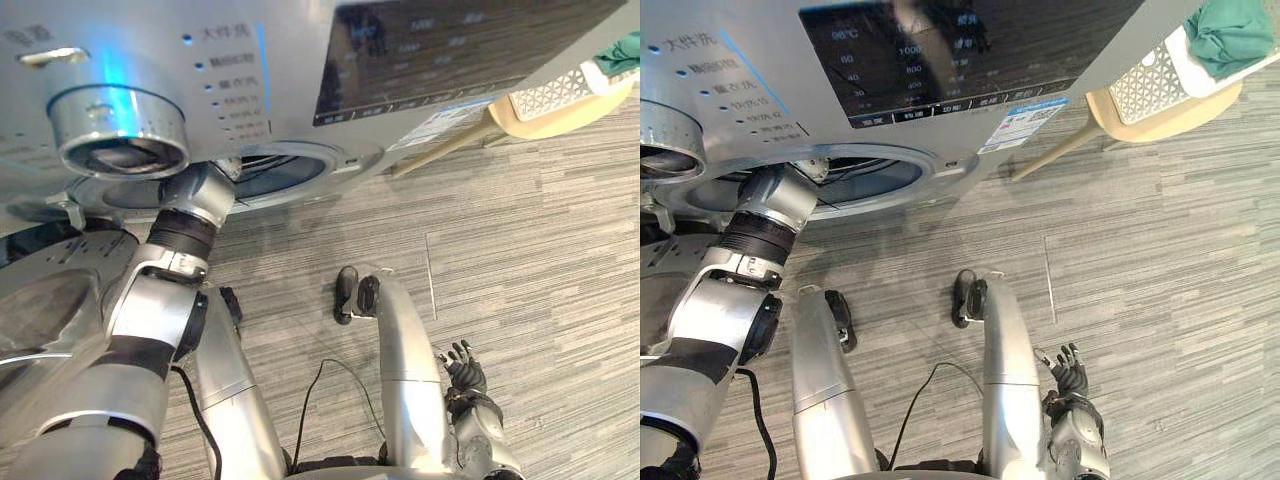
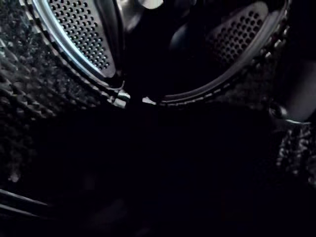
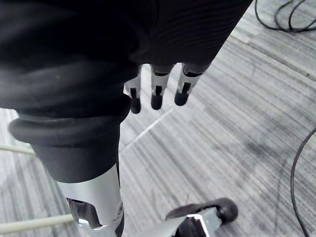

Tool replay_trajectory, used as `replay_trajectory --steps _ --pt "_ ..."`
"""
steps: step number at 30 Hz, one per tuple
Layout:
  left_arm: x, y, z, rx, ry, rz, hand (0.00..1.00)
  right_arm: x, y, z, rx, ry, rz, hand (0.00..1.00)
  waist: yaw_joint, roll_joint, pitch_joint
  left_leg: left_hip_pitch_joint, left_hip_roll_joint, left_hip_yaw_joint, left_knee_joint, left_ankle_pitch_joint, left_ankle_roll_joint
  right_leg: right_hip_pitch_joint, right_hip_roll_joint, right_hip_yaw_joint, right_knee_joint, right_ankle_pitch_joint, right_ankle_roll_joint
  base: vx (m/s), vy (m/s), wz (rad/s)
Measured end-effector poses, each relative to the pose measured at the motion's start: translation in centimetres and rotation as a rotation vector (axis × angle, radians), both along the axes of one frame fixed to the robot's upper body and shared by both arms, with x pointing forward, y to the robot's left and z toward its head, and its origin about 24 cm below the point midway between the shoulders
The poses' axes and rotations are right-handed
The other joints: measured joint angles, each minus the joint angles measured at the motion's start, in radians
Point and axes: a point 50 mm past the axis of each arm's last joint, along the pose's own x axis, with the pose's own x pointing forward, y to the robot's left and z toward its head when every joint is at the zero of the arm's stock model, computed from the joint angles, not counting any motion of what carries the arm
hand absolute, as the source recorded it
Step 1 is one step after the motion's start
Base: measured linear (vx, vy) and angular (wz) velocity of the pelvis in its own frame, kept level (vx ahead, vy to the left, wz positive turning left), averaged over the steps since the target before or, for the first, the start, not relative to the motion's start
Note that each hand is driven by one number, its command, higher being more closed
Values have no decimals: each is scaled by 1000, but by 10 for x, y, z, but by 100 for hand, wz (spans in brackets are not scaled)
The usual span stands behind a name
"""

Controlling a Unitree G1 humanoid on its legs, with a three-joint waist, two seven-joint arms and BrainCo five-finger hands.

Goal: Pick up the laundry basket with both hands and put the clothes into the washing machine.

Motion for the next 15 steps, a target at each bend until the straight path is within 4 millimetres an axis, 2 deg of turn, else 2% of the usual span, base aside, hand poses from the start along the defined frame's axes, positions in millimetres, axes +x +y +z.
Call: replay_trajectory --steps 2,3,4,5,7,8,9,10,11,12,13,14,15 --pt "-1 9 2 -123 -7 -11 0 0 1 -1 7 1 -6 0 0 -3 -2 0 -1 0 -1 0 0 2 -1 -1 -2 0 0 13 -22 0" --pt "-1 18 3 -270 -15 -38 0 -1 1 -1 9 3 -12 0 1 -3 -2 0 -2 0 -2 0 0 4 -3 -3 -3 0 0 15 -30 3" --pt "-1 22 3 -343 -21 -52 0 -1 1 -1 11 5 -15 0 1 -4 -2 0 -2 -1 -2 0 0 5 -3 -3 -4 0 0 11 -37 5" --pt "-2 33 1 -510 -40 -79 0 -1 1 -1 18 10 -22 0 2 -4 -2 2 -5 0 -6 2 3 7 -6 -4 -5 0 0 9 -56 9" --pt "-4 46 -9 -732 -64 -125 0 -2 2 -3 36 16 -39 0 1 -3 -2 11 -12 3 -22 13 3 14 -11 -5 -14 0 0 3 -64 12" --pt "-4 51 -24 -850 -53 -150 0 -3 2 -4 47 25 -49 0 3 -3 -3 28 -15 4 -37 18 1 29 -12 -7 -22 0 0 10 -79 13" --pt "-7 56 -50 -945 -30 -157 0 -1 2 -4 52 28 -48 0 4 -3 -3 62 -15 9 -56 20 -2 59 -13 -9 -34 0 -1 16 -81 12" --pt "-9 59 -67 -978 -4 -150 0 -1 2 -3 51 28 -50 0 4 -3 -3 85 -14 14 -68 22 -3 78 -13 -9 -44 0 -1 31 -83 12" --pt "-15 57 -105 -1038 61 -130 0 -1 2 -3 49 28 -51 0 7 -1 -4 136 -14 28 -101 27 -5 122 -12 -7 -67 0 -1 43 -87 17" --pt "-28 53 -145 -1077 132 -106 0 0 2 -3 49 28 -52 0 10 -2 -7 192 -15 45 -144 39 -3 172 -17 -7 -96 0 -1 65 -106 21" --pt "-34 48 -164 -1086 176 -99 0 0 3 -3 49 28 -50 0 12 -2 -8 222 -17 52 -167 45 -3 199 -19 -9 -113 0 -1 61 -89 24" --pt "-45 38 -192 -1085 255 -101 0 1 4 -3 43 30 -42 0 20 -1 -9 268 -19 61 -203 55 -5 240 -22 -13 -139 0 -1 70 -86 26" --pt "-63 25 -232 -1082 395 -100 0 0 6 -4 34 41 -30 0 31 2 -20 328 -22 74 -255 70 -5 296 -25 -19 -175 0 -1 88 -82 38"
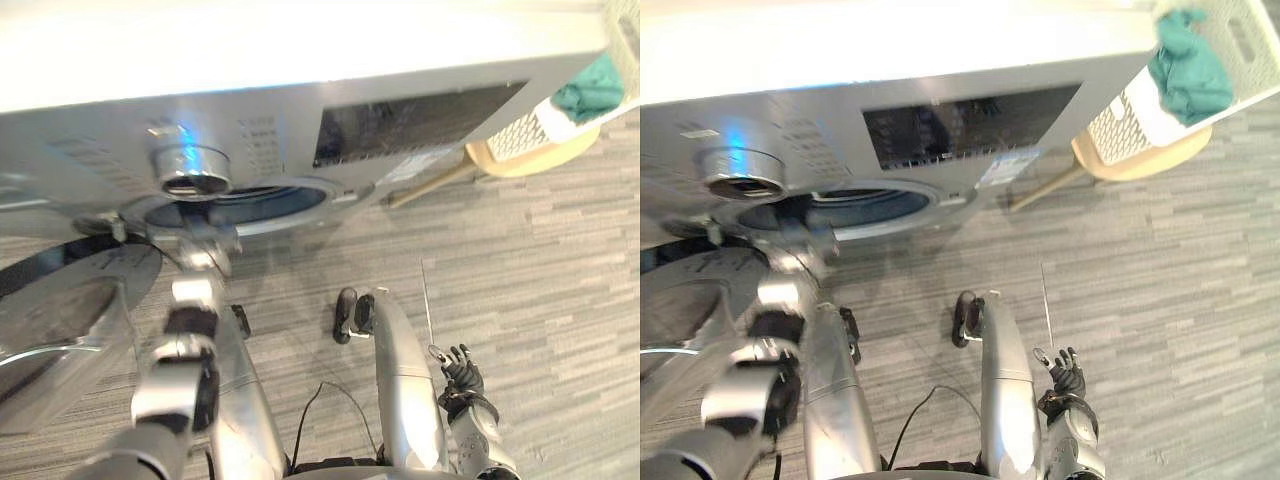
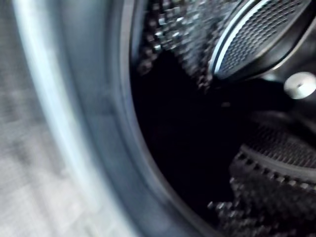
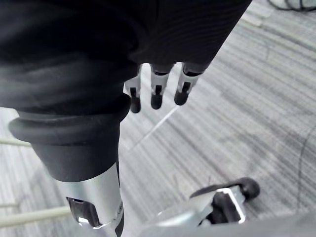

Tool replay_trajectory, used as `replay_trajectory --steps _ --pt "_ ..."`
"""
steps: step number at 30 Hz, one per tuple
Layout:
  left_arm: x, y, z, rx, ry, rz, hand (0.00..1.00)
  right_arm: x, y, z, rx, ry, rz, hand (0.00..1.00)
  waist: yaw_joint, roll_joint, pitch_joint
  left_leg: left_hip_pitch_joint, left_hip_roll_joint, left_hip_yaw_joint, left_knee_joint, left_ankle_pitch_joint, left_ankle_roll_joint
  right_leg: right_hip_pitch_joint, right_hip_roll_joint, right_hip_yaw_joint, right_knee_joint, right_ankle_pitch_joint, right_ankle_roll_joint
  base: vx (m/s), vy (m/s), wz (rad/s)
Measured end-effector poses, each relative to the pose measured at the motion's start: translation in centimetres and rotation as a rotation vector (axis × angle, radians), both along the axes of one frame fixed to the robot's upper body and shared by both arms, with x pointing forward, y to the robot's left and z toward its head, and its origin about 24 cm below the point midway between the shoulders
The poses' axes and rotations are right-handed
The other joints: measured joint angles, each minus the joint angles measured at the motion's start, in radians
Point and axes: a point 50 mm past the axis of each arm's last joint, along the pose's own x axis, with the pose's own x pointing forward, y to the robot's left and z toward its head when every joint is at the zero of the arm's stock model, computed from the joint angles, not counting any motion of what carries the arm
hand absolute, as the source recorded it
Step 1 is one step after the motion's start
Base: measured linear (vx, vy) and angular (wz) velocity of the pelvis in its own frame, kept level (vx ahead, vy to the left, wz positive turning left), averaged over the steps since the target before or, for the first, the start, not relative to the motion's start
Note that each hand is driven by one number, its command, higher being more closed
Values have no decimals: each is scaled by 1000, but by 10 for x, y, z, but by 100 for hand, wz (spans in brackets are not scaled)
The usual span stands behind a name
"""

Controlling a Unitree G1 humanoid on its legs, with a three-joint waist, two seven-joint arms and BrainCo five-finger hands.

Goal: Pick up the laundry basket with both hands and put the clothes into the washing machine.

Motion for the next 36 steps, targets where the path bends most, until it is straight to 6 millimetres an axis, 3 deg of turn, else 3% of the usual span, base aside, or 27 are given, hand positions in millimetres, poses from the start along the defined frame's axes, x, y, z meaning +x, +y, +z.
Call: replay_trajectory --steps 1,2,5,8,14,18,22,24,26,27,29,32,36 --pt "-21 -14 -37 19 117 -82 0 -2 3 -3 6 15 5 0 4 1 -18 62 -16 6 -57 14 -5 58 -10 -2 -35 1 0 112 -70 42" --pt "-33 -20 -53 27 174 -127 0 -2 4 -4 9 24 9 0 8 3 -20 101 -25 9 -87 27 -3 96 -15 -6 -55 2 -2 161 -74 51" --pt "-101 -43 -128 7 472 -265 0 -15 7 -19 16 121 28 0 30 35 -77 316 -53 39 -279 83 6 306 -35 -35 -198 14 17 149 -31 44" --pt "-151 -39 -166 -69 649 -184 0 -29 9 -30 24 200 41 0 40 62 -151 507 -87 88 -511 167 20 470 -48 -59 -370 59 39 154 1 30" --pt "-227 -18 -205 -252 903 68 0 -74 -1 -53 44 385 9 0 44 127 -313 769 -132 80 -940 367 26 734 -52 -176 -675 145 60 184 16 47" --pt "-240 -12 -208 -336 911 171 0 -89 -2 -62 33 492 47 0 56 136 -327 773 -136 66 -908 398 34 895 -36 -292 -823 188 69 94 22 86" --pt "-240 -12 -208 -354 899 177 0 -66 5 -58 43 450 89 0 56 137 -330 735 -145 77 -781 398 34 959 -24 -311 -889 224 59 -2 9 18" --pt "-240 -12 -208 -360 896 178 0 -58 8 -57 52 441 100 0 58 134 -325 715 -150 74 -692 368 37 978 -28 -309 -911 241 57 -40 46 -21" --pt "-243 -15 -209 -367 904 176 0 -54 8 -56 49 430 106 0 62 151 -334 712 -160 71 -595 305 53 988 -30 -270 -925 258 68 -62 200 -48" --pt "-246 -17 -210 -366 916 170 0 -55 8 -56 42 433 116 0 55 160 -339 727 -162 60 -614 274 46 985 -22 -246 -941 272 80 -73 275 -63" --pt "-248 -18 -211 -350 932 144 0 -58 4 -57 33 443 119 0 51 168 -356 779 -171 57 -760 226 72 961 -9 -201 -993 311 96 -53 201 -53" --pt "-244 -7 -210 -276 950 98 0 -66 18 -61 54 471 158 0 47 106 -372 802 -222 128 -891 294 93 915 -41 -120 -1065 376 98 -53 125 -51" --pt "-236 -1 -209 -166 982 13 0 -76 18 -64 47 496 173 0 24 79 -366 831 -240 207 -942 304 101 858 -54 -22 -1055 399 83 -19 68 -54"
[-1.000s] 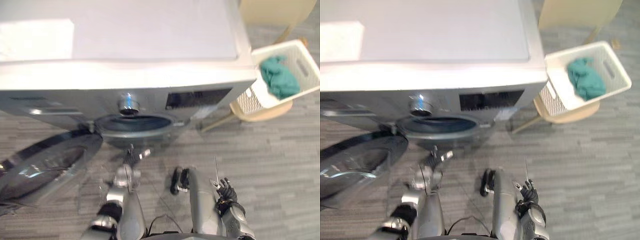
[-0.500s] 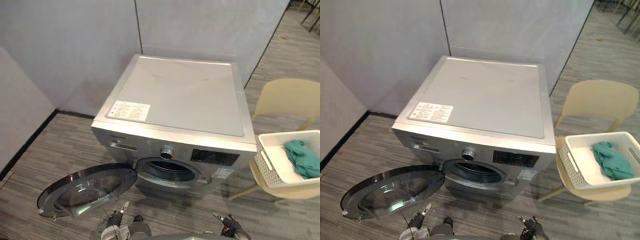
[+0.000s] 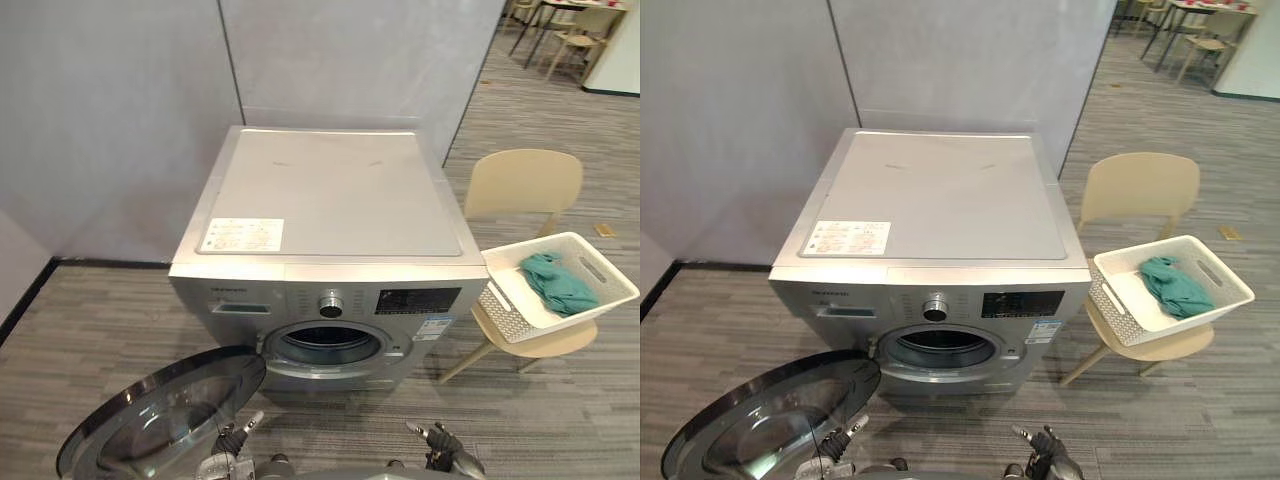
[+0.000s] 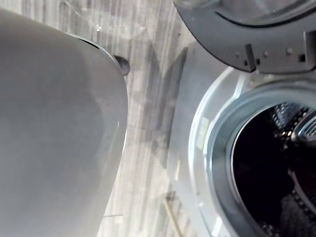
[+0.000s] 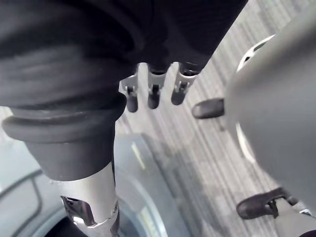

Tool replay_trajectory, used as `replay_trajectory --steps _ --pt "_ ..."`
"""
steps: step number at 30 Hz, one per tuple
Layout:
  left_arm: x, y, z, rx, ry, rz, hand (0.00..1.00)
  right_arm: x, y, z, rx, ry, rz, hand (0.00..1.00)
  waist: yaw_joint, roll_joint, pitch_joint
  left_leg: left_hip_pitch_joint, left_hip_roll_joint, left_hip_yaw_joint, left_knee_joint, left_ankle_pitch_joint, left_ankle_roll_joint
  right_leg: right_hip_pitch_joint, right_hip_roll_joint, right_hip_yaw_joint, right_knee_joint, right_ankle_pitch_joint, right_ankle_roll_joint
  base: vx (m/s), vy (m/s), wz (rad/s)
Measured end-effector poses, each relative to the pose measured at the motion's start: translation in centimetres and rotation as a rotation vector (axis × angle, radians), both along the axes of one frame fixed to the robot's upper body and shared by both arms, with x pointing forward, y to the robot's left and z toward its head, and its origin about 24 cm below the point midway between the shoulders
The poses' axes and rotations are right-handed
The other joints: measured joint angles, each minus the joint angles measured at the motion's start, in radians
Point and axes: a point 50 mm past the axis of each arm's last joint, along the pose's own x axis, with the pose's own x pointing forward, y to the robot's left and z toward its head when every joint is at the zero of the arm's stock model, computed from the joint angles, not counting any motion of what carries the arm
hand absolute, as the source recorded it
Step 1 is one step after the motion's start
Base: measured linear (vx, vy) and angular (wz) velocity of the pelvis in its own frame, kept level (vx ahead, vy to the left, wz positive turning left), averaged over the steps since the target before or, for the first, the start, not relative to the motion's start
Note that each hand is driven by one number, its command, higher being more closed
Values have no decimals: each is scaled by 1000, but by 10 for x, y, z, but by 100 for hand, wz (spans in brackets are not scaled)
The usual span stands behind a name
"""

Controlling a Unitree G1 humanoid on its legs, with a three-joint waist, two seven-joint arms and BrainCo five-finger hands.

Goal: Pick up the laundry basket with both hands and put the clothes into the washing machine.

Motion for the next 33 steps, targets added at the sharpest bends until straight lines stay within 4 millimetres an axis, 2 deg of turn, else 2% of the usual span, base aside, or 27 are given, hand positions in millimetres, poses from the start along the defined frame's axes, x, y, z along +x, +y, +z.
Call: replay_trajectory --steps 1,2,3,4,5,6,8,9,10,12,13,14,15,16,19,21,22,23,24,25,26,27,28,29,30,31,33 --pt "2 1 1 9 -2 -14 0 0 0 0 0 -1 1 0 -2 -3 6 -7 4 14 16 -7 -1 -20 1 14 16 0 -1 -23 30 -80" --pt "9 6 3 36 -10 -40 0 3 0 1 -3 -9 3 0 1 -18 22 -27 20 41 63 -33 -1 -57 9 40 56 2 -2 -50 13 -79" --pt "18 7 6 52 -28 -67 0 5 -4 2 -13 -14 5 0 -6 -22 47 -48 32 63 105 -45 1 -91 21 51 81 26 -9 -57 14 -89" --pt "21 6 6 53 -32 -75 0 5 -6 2 -18 -13 9 0 -3 -19 56 -50 40 77 105 -47 7 -105 31 48 84 49 -32 -73 13 -103" --pt "21 5 6 53 -25 -81 0 7 -10 3 -34 -14 22 0 3 10 81 -43 81 118 86 -33 28 -108 46 9 56 93 -73 -77 -26 -100" --pt "20 3 5 53 -22 -84 0 6 -12 2 -35 -1 21 0 -5 18 88 -29 88 157 77 -25 24 -116 27 -82 123 41 -83 -62 -29 -97" --pt "19 5 5 59 -20 -82 0 -6 -17 -1 -36 30 -23 0 -4 12 85 3 88 211 75 -24 22 -113 -49 -224 289 -97 -85 -24 -47 -65" --pt "21 7 6 63 -26 -81 0 -8 -18 -1 -35 33 -36 0 -4 11 85 7 89 218 78 -21 16 -107 -71 -246 306 -119 -73 -34 -127 -40" --pt "21 10 7 69 -30 -75 0 -10 -22 -1 -34 40 -70 0 -5 4 81 24 82 218 67 -9 -7 -105 -68 -266 299 -138 -47 -49 -143 -17" --pt "15 3 4 48 -15 -81 0 -17 -26 -3 -40 62 -87 0 -5 23 73 35 82 195 13 4 -31 -97 -26 -254 247 -131 -31 -61 -116 -26" --pt "7 1 2 42 3 -78 0 -11 -28 -1 -44 57 -82 0 4 36 67 42 89 174 -43 6 -34 -80 21 -249 147 -115 -8 -41 -97 -49" --pt "2 2 1 42 10 -69 0 -8 -28 -1 -43 50 -84 0 9 38 62 46 96 172 -71 8 -31 -71 39 -256 116 -116 -1 11 -77 -59" --pt "0 3 0 44 16 -59 0 -9 -30 0 -46 51 -87 0 9 56 54 47 109 171 -95 9 -31 -68 55 -262 109 -105 -12 0 -81 -50" --pt "-9 15 0 61 43 -23 0 -6 -21 -2 -20 49 -97 0 7 24 65 48 122 184 -74 31 -49 -76 66 -272 115 -80 -38 14 -94 -39" --pt "-24 21 -3 51 84 60 0 -16 -17 -4 -7 71 -105 0 5 20 50 38 209 183 -9 2 -71 -10 159 -277 -9 -57 -56 107 -166 -24" --pt "-29 27 -3 57 94 105 0 -19 -17 -5 -10 79 -104 0 10 3 48 2 247 178 128 -2 -79 9 187 -268 -28 -60 -81 107 -117 -24" --pt "-27 29 -2 63 84 114 0 -18 -20 -4 -22 74 -95 0 16 1 47 -53 281 155 289 -4 -34 20 197 -243 -26 -60 -91 81 -139 -69" --pt "-26 27 -2 64 84 117 0 -12 -27 -1 -51 50 -67 0 30 16 51 -102 298 107 429 15 42 32 206 -204 -25 -59 -114 140 -148 -106" --pt "-23 23 -2 63 71 118 0 -5 -36 3 -81 27 -51 0 38 24 50 -141 306 61 546 52 84 50 212 -165 -32 -53 -124 150 -75 -100" --pt "-24 20 -2 57 71 119 0 -3 -39 4 -91 18 -51 0 43 35 49 -173 307 48 605 47 83 52 214 -147 -36 -49 -130 183 -27 -95" --pt "-22 14 -3 42 65 114 0 3 -48 8 -115 -5 -57 0 54 59 52 -217 293 32 699 41 78 49 211 -112 -38 -45 -135 159 3 -70" --pt "-19 10 -3 34 56 112 0 3 -52 9 -128 -7 -60 0 56 71 55 -229 274 29 727 31 66 50 208 -97 -38 -44 -136 185 29 -75" --pt "-17 6 -3 30 44 114 0 8 -56 11 -138 -15 -59 0 55 83 59 -250 225 12 741 7 31 50 200 -72 -40 -44 -137 169 58 -50" --pt "-17 6 -3 33 39 115 0 8 -56 11 -137 -13 -61 0 56 83 59 -259 191 -3 736 -7 12 50 196 -60 -41 -44 -137 198 76 -62" --pt "-18 6 -3 38 39 120 0 10 -55 11 -132 -16 -61 0 61 78 62 -272 110 -36 686 -56 -8 54 189 -31 -46 -44 -137 164 71 -50" --pt "-20 5 -3 37 44 120 0 12 -53 11 -127 -20 -60 0 62 78 63 -273 82 -47 643 -76 -12 56 189 -22 -49 -44 -137 167 83 -63" --pt "-25 5 -5 33 59 119 0 24 -42 12 -96 -47 -60 0 63 74 66 -251 -27 -86 344 -86 0 58 181 16 -52 -46 -134 161 119 -51"
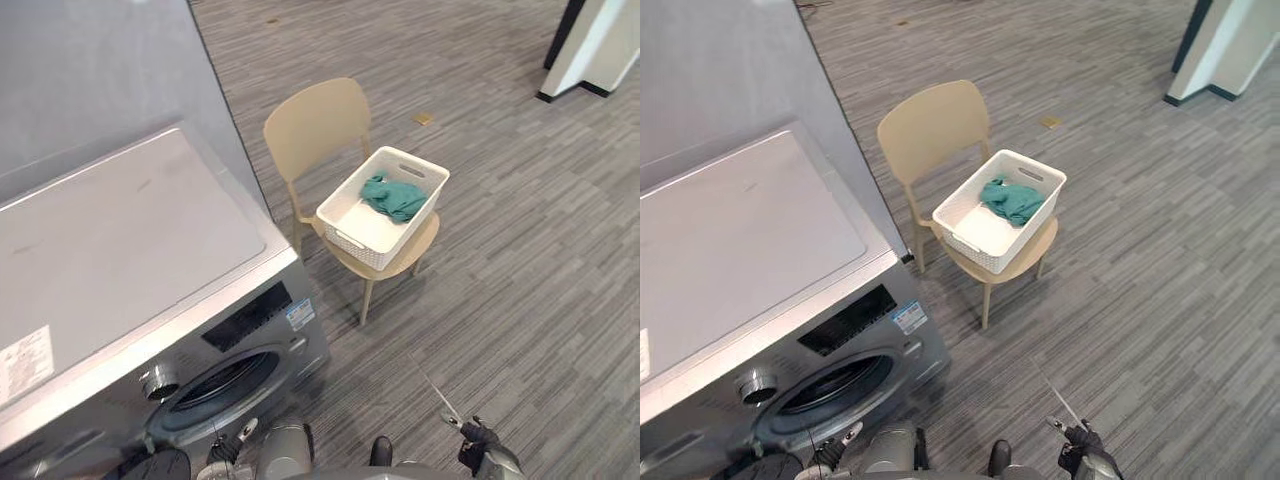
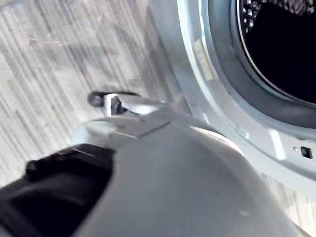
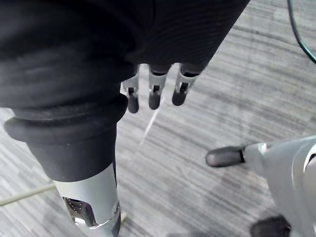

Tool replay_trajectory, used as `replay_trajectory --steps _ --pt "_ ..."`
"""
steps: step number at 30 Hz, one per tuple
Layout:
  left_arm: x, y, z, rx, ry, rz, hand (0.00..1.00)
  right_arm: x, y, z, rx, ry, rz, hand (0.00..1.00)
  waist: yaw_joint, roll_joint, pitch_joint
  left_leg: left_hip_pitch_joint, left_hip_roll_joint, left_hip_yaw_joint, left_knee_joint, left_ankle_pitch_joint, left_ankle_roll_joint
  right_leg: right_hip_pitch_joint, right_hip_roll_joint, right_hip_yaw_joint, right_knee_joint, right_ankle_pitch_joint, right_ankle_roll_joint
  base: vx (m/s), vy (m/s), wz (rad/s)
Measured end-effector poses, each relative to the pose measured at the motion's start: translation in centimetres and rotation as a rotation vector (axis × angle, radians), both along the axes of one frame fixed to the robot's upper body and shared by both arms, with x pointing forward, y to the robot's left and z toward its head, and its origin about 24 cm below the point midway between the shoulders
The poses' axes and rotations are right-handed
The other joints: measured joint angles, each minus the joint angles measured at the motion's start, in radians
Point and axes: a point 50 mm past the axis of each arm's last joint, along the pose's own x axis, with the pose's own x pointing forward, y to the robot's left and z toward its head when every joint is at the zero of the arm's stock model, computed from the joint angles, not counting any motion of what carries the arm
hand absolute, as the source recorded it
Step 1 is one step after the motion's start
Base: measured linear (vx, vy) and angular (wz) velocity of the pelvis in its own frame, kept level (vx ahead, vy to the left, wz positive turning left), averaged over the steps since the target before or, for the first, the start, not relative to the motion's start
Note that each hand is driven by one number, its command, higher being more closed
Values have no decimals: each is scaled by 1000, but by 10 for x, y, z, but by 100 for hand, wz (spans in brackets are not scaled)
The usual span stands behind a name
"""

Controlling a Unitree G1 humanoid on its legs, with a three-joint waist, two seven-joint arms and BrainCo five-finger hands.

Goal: Pick up the laundry basket with both hands and put the clothes into the washing machine.

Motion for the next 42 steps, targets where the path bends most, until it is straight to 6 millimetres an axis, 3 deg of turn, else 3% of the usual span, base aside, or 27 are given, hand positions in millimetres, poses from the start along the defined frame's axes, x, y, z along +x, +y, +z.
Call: replay_trajectory --steps 1,2,3,6,8,10,11,14,17,20,22,23,24,25,26,27,29,30,31,32,35,36,37,38,39,40,42 --pt "0 0 0 -1 1 -5 0 2 4 0 9 -6 6 0 3 0 1 10 -20 -6 -93 7 2 0 -3 8 0 -3 5 148 155 -37" --pt "-1 0 0 -6 1 -12 0 5 8 0 15 -12 18 0 13 4 2 31 -44 -17 -180 62 39 6 -12 22 2 -12 19 169 160 -31" --pt "-3 0 -1 -11 5 -8 0 4 16 -1 22 -8 46 0 29 -18 0 79 -73 -17 -238 73 54 12 -30 41 3 -26 40 216 175 -18" --pt "-5 0 -1 -16 0 21 0 -1 31 -5 48 8 113 0 50 -30 12 106 -89 5 -176 7 110 12 -61 43 122 -109 83 210 141 -10" --pt "-9 0 -1 -13 3 30 0 -3 42 -7 70 5 163 0 51 -38 7 178 -103 29 -191 -21 129 -68 -104 32 404 -197 123 224 121 -15" --pt "-3 3 2 7 -12 -24 0 0 50 -5 73 -25 202 0 44 -53 5 213 -112 38 -193 -51 134 -232 -151 38 779 -185 210 213 70 -6" --pt "6 5 5 23 -34 -58 0 4 50 -2 65 -49 216 0 35 -63 4 222 -113 25 -177 -56 141 -290 -171 36 909 -175 229 190 -4 26" --pt "19 8 8 35 -52 -70 0 4 46 -2 53 -50 216 0 10 -70 5 259 -107 -42 -173 -60 137 -304 -255 -38 938 -203 186 302 -111 67" --pt "29 2 10 37 -80 -124 0 -1 35 -2 35 -36 158 0 15 -48 7 272 -55 -151 -179 -68 90 -289 -347 -95 770 -214 175 243 -240 87" --pt "37 2 13 59 -98 -153 0 -3 29 -2 32 -37 107 0 9 -46 7 285 -5 -234 -162 -104 20 -284 -413 47 565 -133 151 174 -433 84" --pt "31 17 14 115 -72 -128 0 -2 29 -2 37 -37 99 0 -4 -49 -1 284 44 -274 -143 -140 -41 -282 -399 154 517 -67 191 112 -594 72" --pt "25 31 16 148 -55 -139 0 -5 35 -5 57 -17 100 0 -8 -75 -20 286 72 -302 -155 -149 -89 -284 -393 139 485 13 277 121 -900 56" --pt "24 35 16 159 -51 -144 0 -7 38 -7 73 11 104 0 -3 -97 -43 291 108 -326 -179 -145 -129 -281 -378 84 489 -75 320 119 -941 32" --pt "24 32 15 149 -49 -145 0 -3 36 -6 68 10 111 0 -1 -87 -48 291 139 -327 -188 -131 -147 -278 -350 70 490 -130 316 86 -788 -6" --pt "19 14 8 95 -25 -142 0 7 29 -3 45 -4 133 0 -5 -36 -43 272 194 -342 -175 -77 -145 -286 -290 53 508 -157 286 55 -677 -18" --pt "20 5 6 64 -26 -133 0 7 21 -1 20 0 140 0 -12 -24 -48 248 204 -357 -151 -3 -131 -285 -270 42 507 -167 264 74 -750 -8" --pt "22 6 7 62 -38 -134 0 -3 15 -4 -3 40 176 0 -13 -29 -46 164 212 -347 -22 191 15 -226 -227 2 437 -164 207 60 -509 15" --pt "22 5 7 58 -41 -132 0 -5 15 -4 -8 49 189 0 -13 -26 -44 126 228 -313 29 247 62 -194 -213 -8 398 -153 190 41 -440 21" --pt "24 4 8 56 -55 -126 0 -5 10 -4 -26 56 201 0 -7 -23 -38 47 259 -198 179 243 105 -121 -177 -44 307 -126 149 27 -331 21" --pt "25 5 8 59 -57 -128 0 -5 9 -3 -30 53 198 0 -6 -24 -37 20 260 -157 234 220 106 -93 -167 -60 272 -112 139 63 -434 33" --pt "20 6 7 60 -50 -125 0 5 5 1 -21 7 152 0 -2 -29 -32 -36 171 -13 313 88 37 5 -119 -112 126 -69 116 53 -282 35" --pt "18 4 7 54 -45 -124 0 10 3 3 -11 -16 128 0 1 -27 -31 -36 87 -1 249 39 -4 15 -108 -134 92 -61 115 55 -94 29" --pt "17 3 6 51 -40 -125 0 13 3 4 -4 -26 113 0 3 -26 -31 -31 50 13 193 28 -12 14 -106 -146 85 -59 115 94 -86 42" --pt "15 2 5 40 -32 -138 0 16 2 6 8 -46 82 0 12 -24 -30 -11 -7 84 54 22 6 13 -100 -174 76 -58 114 139 -58 66" --pt "16 1 5 30 -32 -147 0 15 0 6 17 -53 40 0 19 -17 -34 35 -18 177 -97 14 81 13 -90 -206 68 -58 117 158 -64 82" --pt "17 1 5 26 -36 -143 0 16 2 6 28 -59 25 0 22 -27 -30 61 -39 173 -160 33 133 11 -94 -222 67 -58 117 181 -48 93" --pt "11 5 4 9 -21 -95 0 26 11 7 58 -84 15 0 51 -59 -10 79 -81 135 -230 74 160 23 -110 -247 51 -54 123 133 -7 64"
